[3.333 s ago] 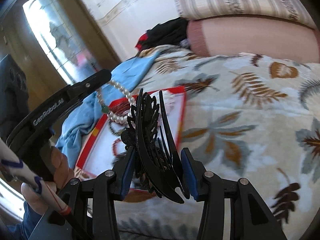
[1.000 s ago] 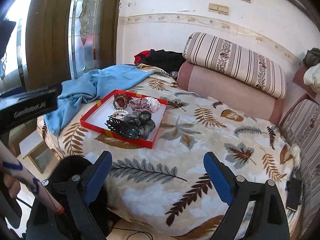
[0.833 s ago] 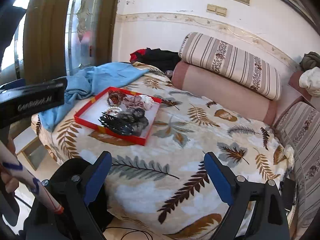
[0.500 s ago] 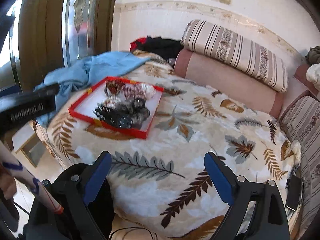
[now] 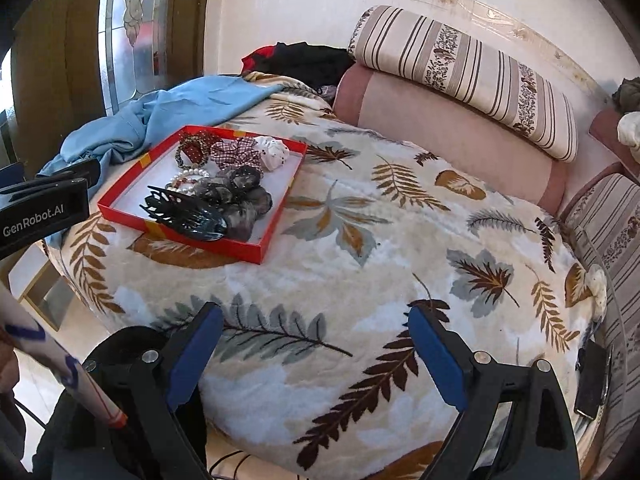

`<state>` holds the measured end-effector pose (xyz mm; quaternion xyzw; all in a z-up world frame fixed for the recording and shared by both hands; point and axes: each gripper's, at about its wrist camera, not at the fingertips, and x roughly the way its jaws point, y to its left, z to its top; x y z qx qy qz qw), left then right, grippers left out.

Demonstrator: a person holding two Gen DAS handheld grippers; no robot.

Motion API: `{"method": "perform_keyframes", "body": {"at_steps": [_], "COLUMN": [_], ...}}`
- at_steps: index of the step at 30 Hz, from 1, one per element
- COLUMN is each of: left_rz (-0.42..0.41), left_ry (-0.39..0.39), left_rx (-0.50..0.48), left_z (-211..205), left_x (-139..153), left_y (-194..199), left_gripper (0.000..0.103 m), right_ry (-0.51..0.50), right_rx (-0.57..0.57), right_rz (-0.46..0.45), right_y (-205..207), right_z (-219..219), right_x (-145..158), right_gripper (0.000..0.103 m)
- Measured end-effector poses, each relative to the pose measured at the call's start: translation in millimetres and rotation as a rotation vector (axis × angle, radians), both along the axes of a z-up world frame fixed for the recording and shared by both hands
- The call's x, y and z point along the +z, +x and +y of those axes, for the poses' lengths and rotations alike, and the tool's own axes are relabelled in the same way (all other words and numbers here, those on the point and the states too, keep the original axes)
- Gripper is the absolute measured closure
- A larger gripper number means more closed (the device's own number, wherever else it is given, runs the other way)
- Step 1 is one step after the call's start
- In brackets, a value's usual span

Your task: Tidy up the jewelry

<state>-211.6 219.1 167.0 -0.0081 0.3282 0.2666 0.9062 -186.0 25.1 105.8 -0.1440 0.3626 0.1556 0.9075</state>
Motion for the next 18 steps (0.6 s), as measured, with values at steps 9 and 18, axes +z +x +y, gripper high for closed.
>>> {"method": "perform_keyframes", "body": {"at_steps": [9,18], "left_rz": [0.036,0.033], "left_ry": [0.0,-0.021], "left_rx": [-0.009,0.002], "left_z": [5,13], "left_x": [-13,-17], "left_y": [8,7], "left_gripper": [0.0,0.0], "right_ry": [-0.023,-0.059], "right_rx": [0.003,0.007], "right_rz": [0.027,0.018], "right_y": [6,5], "right_z": [9,17], "right_x": [-12,-13], "right_gripper": [0.007,0.007]}}
